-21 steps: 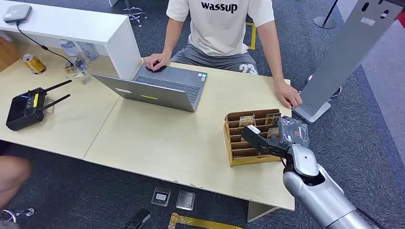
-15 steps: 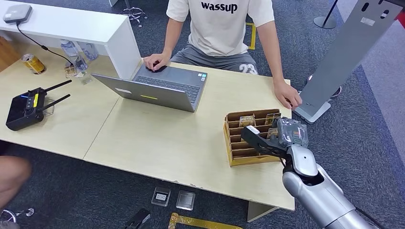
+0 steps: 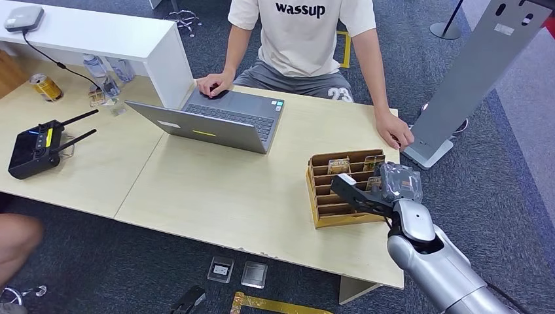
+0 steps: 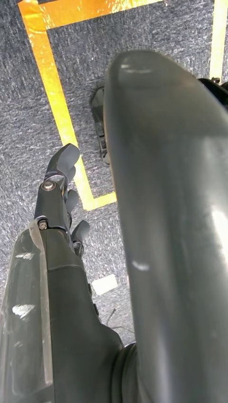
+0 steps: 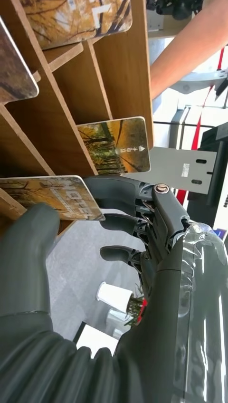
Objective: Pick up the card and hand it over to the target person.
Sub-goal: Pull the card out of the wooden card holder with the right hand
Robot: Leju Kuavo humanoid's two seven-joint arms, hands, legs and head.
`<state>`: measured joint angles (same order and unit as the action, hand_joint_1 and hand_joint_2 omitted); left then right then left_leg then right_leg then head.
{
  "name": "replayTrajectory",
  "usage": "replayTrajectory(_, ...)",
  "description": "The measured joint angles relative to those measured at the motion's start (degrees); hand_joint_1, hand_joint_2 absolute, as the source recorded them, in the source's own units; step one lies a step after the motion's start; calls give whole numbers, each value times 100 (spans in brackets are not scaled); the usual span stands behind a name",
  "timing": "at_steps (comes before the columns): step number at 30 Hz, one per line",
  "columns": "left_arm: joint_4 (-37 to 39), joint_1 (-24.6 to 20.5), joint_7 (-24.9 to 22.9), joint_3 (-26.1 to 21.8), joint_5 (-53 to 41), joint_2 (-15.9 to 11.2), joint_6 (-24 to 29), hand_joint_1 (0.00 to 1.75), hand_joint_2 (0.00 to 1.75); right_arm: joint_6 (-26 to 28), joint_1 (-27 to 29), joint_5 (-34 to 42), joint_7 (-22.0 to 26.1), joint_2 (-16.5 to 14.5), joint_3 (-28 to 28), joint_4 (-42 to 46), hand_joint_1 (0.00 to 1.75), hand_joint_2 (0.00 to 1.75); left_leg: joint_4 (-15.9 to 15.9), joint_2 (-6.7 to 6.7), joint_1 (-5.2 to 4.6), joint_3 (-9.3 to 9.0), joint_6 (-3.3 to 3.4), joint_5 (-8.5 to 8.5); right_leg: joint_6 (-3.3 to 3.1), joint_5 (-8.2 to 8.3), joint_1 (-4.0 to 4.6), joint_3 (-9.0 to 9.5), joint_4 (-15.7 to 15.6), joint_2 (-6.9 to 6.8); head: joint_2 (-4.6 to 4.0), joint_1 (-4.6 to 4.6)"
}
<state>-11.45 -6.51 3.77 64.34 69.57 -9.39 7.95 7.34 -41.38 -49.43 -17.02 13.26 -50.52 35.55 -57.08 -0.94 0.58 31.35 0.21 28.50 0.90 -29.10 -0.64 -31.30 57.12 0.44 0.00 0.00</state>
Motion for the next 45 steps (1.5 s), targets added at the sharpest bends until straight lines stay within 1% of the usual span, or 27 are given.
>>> replayTrajectory(3,-1,0,-2,-2,2,-3,2,0,0,4,-3,3,6,-4,-2,-9,93,175,0,1,0,0,0,0,0,0,0,-1,0,0,0,0)
replayTrajectory(7,-1,0,-9,-3,5,-3,4,0,0,10,-4,5,8,-6,-3,-11,126,175,-1,1,0,1,0,0,0,1,0,-1,1,1,0,0)
replayTrajectory(11,-2,0,-24,-3,7,4,8,0,0,27,-3,18,7,-4,9,-6,134,175,-1,1,0,1,0,0,1,1,0,-2,1,1,0,0)
replayTrajectory(16,-3,0,-26,6,-1,5,4,0,0,55,7,35,16,-9,21,-1,156,175,-1,2,0,0,0,-1,0,2,0,-2,1,1,0,0)
replayTrajectory(19,-3,0,-26,10,-4,4,8,0,0,64,8,41,22,-17,21,-6,162,175,1,4,0,-2,0,-3,-1,4,0,0,-1,1,0,0)
replayTrajectory(21,-9,0,-21,11,-5,0,-4,0,0,66,8,44,23,-18,22,-8,162,175,1,4,-1,-3,0,-4,0,4,0,1,-1,1,0,0)
replayTrajectory(25,-35,0,101,65,-67,-31,-176,0,175,63,16,63,27,5,29,1,162,175,0,2,0,-4,0,-2,0,2,0,3,0,1,0,0)
replayTrajectory(29,-8,-4,157,26,-34,-32,-204,0,175,81,26,108,53,22,58,47,162,175,-1,-1,0,-3,0,-2,0,1,0,3,1,-1,0,0)
replayTrajectory(35,1,2,70,-41,33,-28,-125,0,175,87,-20,145,42,56,75,313,162,175,-4,1,0,-1,0,-1,0,1,0,-1,4,2,0,0)
replayTrajectory(41,-2,1,43,-67,62,-43,-59,0,175,-37,-29,235,-285,408,200,1532,162,175,-10,6,-3,9,1,1,1,-1,-3,-13,13,5,0,0)
replayTrajectory(45,-1,3,28,-89,85,-49,-50,0,175,-108,-13,247,-468,594,305,2189,162,175,-12,1,-3,12,1,2,1,-3,-4,-15,15,3,0,0)
